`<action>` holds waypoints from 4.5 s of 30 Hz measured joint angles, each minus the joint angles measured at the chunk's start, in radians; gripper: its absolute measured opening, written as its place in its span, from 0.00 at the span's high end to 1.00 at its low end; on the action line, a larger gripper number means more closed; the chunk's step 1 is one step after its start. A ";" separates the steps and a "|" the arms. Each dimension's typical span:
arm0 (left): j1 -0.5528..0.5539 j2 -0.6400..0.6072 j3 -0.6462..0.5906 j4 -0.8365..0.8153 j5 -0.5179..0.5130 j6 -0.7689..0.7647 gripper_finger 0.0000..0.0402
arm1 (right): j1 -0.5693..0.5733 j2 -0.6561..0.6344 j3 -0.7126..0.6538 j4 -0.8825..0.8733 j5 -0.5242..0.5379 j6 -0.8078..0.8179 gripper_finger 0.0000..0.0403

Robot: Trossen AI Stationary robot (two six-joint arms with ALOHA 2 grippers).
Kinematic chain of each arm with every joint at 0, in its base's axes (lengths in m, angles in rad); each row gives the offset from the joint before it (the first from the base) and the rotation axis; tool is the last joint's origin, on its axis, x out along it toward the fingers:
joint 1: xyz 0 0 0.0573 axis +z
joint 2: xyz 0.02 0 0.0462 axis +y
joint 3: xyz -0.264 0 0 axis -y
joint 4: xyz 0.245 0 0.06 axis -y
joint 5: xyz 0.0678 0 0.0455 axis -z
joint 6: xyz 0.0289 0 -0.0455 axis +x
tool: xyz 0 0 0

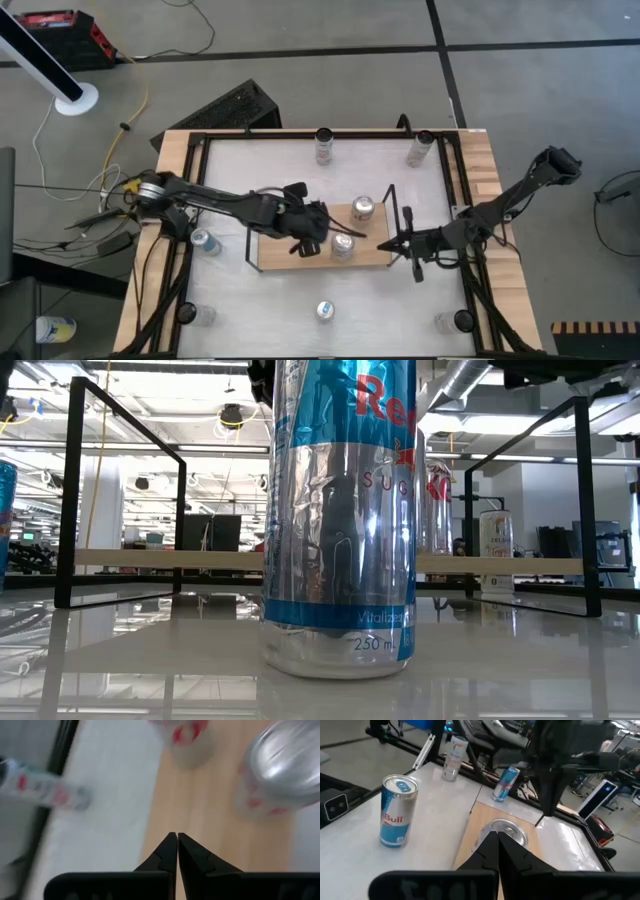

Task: Place canned beverage on shelf
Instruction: Put the red silver soda can on the shelf aligned with the other red silver soda can

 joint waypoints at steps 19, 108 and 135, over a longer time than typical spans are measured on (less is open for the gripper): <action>0.024 -0.023 -0.343 0.509 0.058 -0.007 1.00 | -0.004 0.649 0.585 -0.458 0.009 0.106 0.95; 0.111 0.068 -0.334 0.856 0.490 0.048 1.00 | 0.131 0.605 0.602 -0.923 0.287 0.524 0.94; 0.112 0.068 -0.334 0.897 0.541 0.041 1.00 | 0.072 0.606 0.602 -0.786 0.237 0.384 0.94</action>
